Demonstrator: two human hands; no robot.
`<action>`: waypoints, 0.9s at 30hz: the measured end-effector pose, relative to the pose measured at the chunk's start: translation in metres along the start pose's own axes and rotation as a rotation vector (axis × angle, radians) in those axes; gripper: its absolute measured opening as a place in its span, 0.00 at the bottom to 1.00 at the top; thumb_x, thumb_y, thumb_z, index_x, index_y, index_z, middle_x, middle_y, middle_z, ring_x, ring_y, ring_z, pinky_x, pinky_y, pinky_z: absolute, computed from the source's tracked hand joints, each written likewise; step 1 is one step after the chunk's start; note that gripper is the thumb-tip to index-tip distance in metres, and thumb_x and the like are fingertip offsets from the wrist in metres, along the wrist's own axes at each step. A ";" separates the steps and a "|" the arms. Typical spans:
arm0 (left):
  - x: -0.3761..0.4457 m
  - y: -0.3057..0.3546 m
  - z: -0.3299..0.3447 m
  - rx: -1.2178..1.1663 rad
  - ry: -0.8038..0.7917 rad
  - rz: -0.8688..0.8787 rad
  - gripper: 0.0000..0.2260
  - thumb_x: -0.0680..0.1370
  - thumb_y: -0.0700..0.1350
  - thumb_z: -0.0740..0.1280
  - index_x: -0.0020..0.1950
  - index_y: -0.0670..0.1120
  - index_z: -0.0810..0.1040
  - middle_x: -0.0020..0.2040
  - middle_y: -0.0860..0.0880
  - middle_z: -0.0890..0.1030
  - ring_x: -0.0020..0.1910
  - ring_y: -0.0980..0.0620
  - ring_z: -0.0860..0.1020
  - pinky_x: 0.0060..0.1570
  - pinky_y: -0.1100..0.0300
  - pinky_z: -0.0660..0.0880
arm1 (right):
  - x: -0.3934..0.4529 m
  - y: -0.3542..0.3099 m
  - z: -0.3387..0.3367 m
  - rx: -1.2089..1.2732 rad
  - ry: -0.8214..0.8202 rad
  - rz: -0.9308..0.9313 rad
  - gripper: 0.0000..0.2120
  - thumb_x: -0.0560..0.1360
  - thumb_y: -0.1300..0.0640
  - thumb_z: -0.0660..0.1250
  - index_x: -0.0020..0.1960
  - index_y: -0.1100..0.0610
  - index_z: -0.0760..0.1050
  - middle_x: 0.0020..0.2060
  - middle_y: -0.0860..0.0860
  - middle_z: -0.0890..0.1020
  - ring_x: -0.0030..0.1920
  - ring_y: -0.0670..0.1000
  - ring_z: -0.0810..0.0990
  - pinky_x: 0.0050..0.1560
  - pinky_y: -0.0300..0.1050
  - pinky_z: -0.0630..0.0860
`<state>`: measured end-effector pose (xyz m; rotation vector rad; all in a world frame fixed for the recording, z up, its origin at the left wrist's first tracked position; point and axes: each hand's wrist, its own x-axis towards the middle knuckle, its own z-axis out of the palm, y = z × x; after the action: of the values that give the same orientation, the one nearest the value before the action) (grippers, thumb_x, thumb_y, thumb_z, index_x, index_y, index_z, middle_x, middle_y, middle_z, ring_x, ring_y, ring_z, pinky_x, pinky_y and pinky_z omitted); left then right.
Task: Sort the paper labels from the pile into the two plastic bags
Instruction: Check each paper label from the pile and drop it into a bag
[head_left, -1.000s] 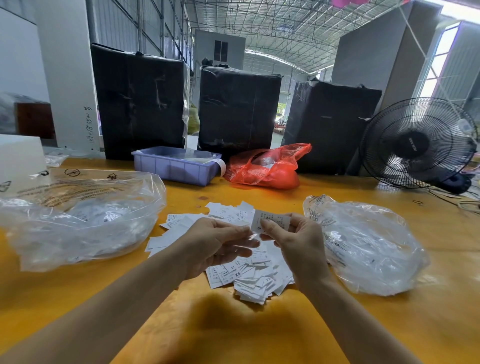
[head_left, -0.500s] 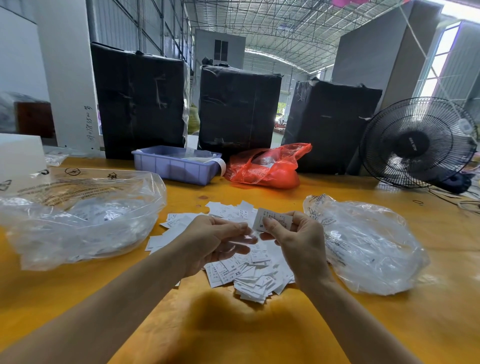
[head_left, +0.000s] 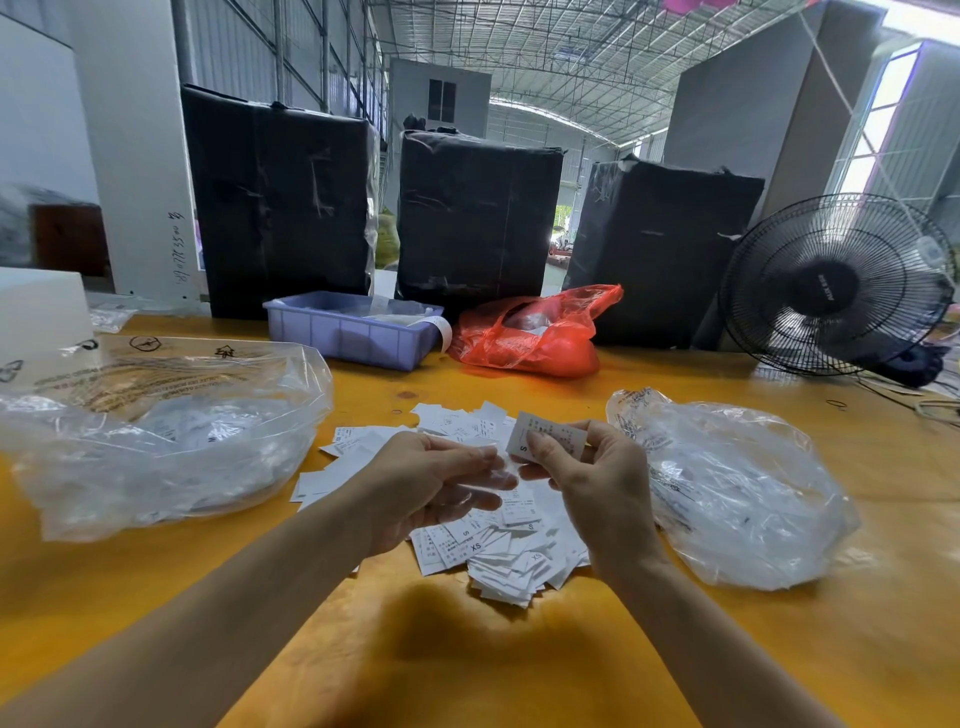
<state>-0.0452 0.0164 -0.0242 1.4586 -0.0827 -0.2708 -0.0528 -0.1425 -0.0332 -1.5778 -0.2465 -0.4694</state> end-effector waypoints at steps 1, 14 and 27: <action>0.000 0.000 0.000 -0.003 0.000 -0.002 0.08 0.74 0.42 0.70 0.48 0.38 0.82 0.44 0.42 0.85 0.35 0.50 0.84 0.31 0.66 0.76 | 0.000 0.000 0.000 0.000 -0.008 0.003 0.04 0.73 0.66 0.69 0.42 0.62 0.75 0.36 0.56 0.83 0.32 0.46 0.83 0.30 0.31 0.74; 0.000 0.001 -0.001 -0.007 0.005 -0.013 0.08 0.74 0.41 0.69 0.49 0.38 0.82 0.44 0.42 0.85 0.33 0.51 0.83 0.31 0.65 0.75 | 0.000 0.000 0.000 -0.034 -0.044 0.008 0.04 0.73 0.66 0.69 0.42 0.61 0.74 0.35 0.56 0.82 0.32 0.48 0.83 0.32 0.33 0.76; 0.002 0.000 -0.002 0.038 0.043 0.026 0.06 0.75 0.42 0.69 0.47 0.41 0.83 0.39 0.45 0.85 0.34 0.52 0.83 0.35 0.63 0.75 | 0.004 0.000 -0.004 0.007 -0.181 0.289 0.04 0.71 0.65 0.72 0.41 0.63 0.76 0.32 0.54 0.79 0.27 0.44 0.76 0.32 0.37 0.73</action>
<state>-0.0431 0.0182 -0.0250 1.4990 -0.0716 -0.2176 -0.0496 -0.1467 -0.0318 -1.6188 -0.1534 -0.1015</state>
